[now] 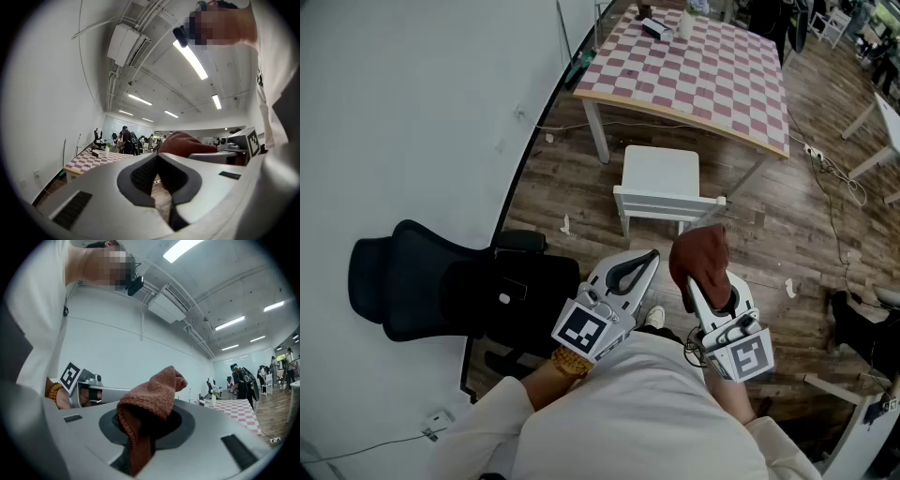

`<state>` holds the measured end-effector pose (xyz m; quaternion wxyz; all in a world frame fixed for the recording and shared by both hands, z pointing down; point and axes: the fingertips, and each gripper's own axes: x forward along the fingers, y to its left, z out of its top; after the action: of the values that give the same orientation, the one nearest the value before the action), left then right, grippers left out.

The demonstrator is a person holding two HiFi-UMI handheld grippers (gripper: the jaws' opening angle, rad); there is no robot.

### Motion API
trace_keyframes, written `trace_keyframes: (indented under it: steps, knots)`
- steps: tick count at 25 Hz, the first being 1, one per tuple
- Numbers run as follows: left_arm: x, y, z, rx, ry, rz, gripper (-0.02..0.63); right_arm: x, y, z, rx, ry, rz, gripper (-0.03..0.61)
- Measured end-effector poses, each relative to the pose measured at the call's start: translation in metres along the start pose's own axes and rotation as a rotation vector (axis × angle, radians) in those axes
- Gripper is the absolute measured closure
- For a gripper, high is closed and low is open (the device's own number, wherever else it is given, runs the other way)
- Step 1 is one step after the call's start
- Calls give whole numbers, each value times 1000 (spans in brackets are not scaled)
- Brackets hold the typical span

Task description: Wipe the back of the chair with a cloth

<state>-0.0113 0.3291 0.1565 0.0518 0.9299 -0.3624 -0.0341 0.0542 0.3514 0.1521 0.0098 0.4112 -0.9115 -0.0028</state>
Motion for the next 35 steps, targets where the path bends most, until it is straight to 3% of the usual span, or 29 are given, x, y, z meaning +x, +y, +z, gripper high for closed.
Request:
trace_keyframes:
  steps: [14,23,29,35]
  knots:
    - [42,-16,-3,12,13,22,586,-14,-40,-4,13,6,50,482]
    - [76,-39,-25,-13,72,36,585,-33,-74,-23,17,30,81,482]
    - [91,-12,-35,-5,71,45,586,-14,-94,-37,64,39,66,482]
    - [110,42,-47,-23,91,64,586,37,-117,-58,73,79,76,482]
